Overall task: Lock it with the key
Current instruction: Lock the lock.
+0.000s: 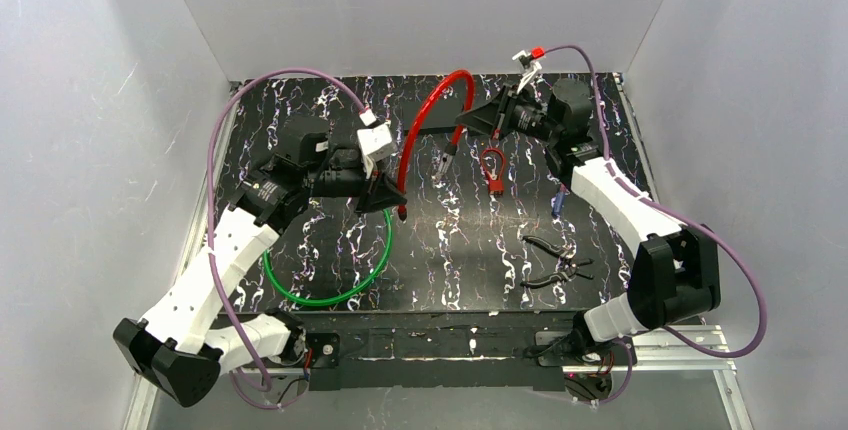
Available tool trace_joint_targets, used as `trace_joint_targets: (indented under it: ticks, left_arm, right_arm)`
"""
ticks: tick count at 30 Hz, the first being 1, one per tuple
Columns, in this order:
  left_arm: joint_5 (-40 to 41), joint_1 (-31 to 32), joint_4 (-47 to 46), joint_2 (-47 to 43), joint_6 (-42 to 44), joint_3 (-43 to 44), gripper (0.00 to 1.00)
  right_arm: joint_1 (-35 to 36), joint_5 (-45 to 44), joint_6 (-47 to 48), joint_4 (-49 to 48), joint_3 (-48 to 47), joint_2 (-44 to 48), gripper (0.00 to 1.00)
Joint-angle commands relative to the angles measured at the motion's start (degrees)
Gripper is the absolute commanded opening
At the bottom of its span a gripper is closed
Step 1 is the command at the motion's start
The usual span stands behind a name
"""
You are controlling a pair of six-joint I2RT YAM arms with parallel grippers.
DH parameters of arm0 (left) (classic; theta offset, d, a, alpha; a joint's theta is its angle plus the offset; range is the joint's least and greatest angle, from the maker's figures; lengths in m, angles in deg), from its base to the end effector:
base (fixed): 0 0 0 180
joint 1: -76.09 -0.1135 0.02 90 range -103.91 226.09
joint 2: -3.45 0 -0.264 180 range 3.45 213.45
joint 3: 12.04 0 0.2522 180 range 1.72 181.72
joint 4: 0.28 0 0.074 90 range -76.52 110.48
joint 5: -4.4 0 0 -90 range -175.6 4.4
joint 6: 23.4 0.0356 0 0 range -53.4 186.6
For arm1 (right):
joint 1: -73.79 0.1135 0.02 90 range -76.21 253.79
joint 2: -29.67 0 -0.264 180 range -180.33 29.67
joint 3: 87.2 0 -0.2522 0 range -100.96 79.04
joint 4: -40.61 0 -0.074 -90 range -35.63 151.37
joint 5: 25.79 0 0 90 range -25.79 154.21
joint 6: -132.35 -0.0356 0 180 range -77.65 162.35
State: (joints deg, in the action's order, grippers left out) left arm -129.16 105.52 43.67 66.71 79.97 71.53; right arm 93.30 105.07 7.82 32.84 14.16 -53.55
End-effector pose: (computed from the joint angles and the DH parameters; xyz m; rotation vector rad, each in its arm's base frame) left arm 0.1875 -0.1340 0.3968 1.1635 1.5989 -0.9317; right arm 0.3136 0.1358 0.3611 -0.4049 1.6258 1.2661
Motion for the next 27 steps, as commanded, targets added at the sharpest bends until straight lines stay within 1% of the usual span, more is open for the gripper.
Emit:
trace_joint_targets:
  ticks: [1, 5, 10, 13, 17, 24, 27]
  left_arm:
    - [6.6, 2.9, -6.3, 0.3, 3.4, 3.9, 0.0]
    - [8.7, 4.9, -13.4, 1.1, 3.5, 5.0, 0.0]
    - [8.0, 7.2, -18.3, 2.3, 2.5, 5.6, 0.0]
    - [7.9, 8.5, -20.4, 2.7, 3.2, 4.7, 0.0]
    - [7.9, 8.8, -23.0, 3.3, 2.5, 4.1, 0.0]
    - [8.0, 9.3, -26.2, 4.7, 0.8, 3.0, 0.0]
    - [8.2, 9.6, -26.9, 5.1, 0.9, 2.9, 0.0]
  right_arm:
    - [-0.1, 3.4, -12.8, -10.7, 3.6, 0.5, 0.01]
    - [-0.1, 4.5, -16.0, -12.0, 5.8, 0.7, 0.01]
    - [-0.1, 4.9, -22.1, -15.9, 8.9, 0.1, 0.01]
    - [-0.1, 5.1, -25.5, -18.7, 10.0, -0.8, 0.01]
    - [-0.1, 5.2, -26.6, -19.5, 10.4, -1.4, 0.01]
    - [-0.1, 7.0, -32.0, -25.7, 11.2, -3.1, 0.01]
    - [-0.1, 7.5, -32.9, -27.0, 11.5, -3.1, 0.01]
